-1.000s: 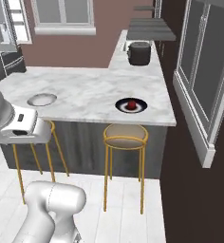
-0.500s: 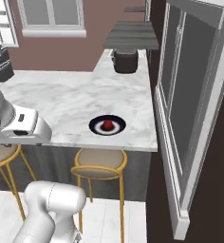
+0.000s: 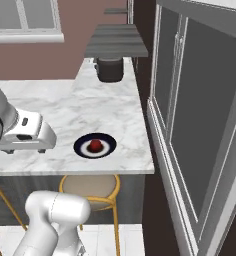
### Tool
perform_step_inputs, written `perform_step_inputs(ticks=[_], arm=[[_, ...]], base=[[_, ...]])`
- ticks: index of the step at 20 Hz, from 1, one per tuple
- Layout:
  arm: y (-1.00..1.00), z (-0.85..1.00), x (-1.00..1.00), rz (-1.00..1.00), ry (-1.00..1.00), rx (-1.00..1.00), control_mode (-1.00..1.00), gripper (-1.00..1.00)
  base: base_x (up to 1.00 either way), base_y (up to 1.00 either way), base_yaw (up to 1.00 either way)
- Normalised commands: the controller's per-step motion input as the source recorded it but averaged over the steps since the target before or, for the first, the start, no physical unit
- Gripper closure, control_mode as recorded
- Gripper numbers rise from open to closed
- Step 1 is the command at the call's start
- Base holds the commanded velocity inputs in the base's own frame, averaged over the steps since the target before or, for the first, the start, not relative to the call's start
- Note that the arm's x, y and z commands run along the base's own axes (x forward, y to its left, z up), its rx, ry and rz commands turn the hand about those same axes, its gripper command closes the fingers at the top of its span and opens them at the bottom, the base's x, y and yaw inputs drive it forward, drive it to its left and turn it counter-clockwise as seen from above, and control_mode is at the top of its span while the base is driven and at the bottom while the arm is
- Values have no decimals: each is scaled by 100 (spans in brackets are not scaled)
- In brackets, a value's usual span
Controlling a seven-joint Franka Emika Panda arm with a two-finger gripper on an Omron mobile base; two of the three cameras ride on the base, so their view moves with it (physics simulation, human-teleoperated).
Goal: Transport the chicken drumstick and tomato to the fridge. Place the chicken drumstick on the rack containing meat and place the tomato on the rack containing the vegetable, ensuring meats and vegetables are on different racks.
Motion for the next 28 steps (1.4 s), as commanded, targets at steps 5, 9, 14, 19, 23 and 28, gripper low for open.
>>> perform_step_inputs(ticks=[5, 9, 14, 19, 23, 28], arm=[[0, 0, 0, 0, 0, 0, 100, -100], [0, 0, 0, 0, 0, 0, 100, -100], [0, 0, 0, 0, 0, 0, 100, -100], [-13, -27, 60, 2, 0, 9, -100, -100], [-22, -68, 100, 1, 14, 23, -100, -100], [-1, -63, 94, 0, 3, 8, -100, -100]], base=[[100, 34, -41], [93, 1, -6], [95, -9, 0], [39, -5, 0], [0, 0, 0], [0, 0, 0]])
